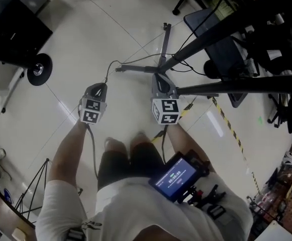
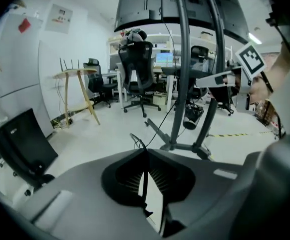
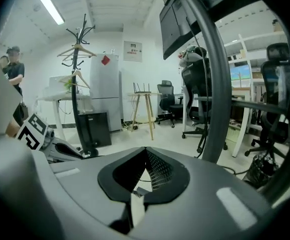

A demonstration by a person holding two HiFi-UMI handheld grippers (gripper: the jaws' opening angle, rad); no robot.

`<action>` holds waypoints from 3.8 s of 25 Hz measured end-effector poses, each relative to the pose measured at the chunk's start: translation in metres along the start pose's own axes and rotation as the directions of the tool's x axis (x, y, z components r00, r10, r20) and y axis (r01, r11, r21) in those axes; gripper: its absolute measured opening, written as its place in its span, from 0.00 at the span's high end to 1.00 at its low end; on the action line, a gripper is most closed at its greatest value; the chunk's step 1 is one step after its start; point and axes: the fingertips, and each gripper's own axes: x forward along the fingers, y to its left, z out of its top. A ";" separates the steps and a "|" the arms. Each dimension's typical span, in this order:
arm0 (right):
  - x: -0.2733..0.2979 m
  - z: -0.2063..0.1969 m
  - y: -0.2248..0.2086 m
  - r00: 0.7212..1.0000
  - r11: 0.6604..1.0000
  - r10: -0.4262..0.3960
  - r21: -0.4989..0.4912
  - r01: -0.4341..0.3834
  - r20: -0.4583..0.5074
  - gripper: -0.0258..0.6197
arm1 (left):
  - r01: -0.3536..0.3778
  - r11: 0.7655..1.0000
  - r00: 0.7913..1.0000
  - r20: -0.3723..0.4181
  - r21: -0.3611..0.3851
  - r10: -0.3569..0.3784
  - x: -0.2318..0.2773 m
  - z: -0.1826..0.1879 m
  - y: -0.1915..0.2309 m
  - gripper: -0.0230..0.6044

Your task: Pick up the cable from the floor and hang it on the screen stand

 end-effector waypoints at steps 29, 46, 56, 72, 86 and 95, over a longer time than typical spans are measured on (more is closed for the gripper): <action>-0.203 0.485 0.064 0.916 0.979 0.101 -0.201 -0.024 0.387 0.92 | -0.084 0.977 0.811 0.584 0.194 -0.046 -0.452 0.530 -0.006 0.93; -0.227 0.544 0.044 0.893 0.969 0.083 -0.246 0.032 0.443 0.77 | -0.048 0.939 0.634 0.737 0.339 -0.234 -0.544 0.659 -0.061 0.93; -0.219 0.514 0.032 0.923 0.976 0.045 -0.216 0.041 0.381 0.73 | -0.029 0.916 0.586 0.749 0.401 -0.309 -0.568 0.699 -0.088 0.93; -0.214 0.497 0.028 0.936 0.973 0.004 -0.217 0.077 0.352 0.79 | -0.047 0.907 0.532 0.778 0.419 -0.333 -0.599 0.725 -0.096 0.93; -0.288 0.490 -0.031 0.894 0.964 -0.151 -0.135 0.227 0.422 0.90 | -0.015 0.930 0.568 0.768 0.368 -0.295 -0.574 0.714 -0.097 0.93; -0.338 0.496 -0.080 0.843 0.930 -0.292 -0.070 0.360 0.453 0.90 | 0.099 0.921 0.579 0.731 0.377 -0.362 -0.515 0.720 -0.109 0.93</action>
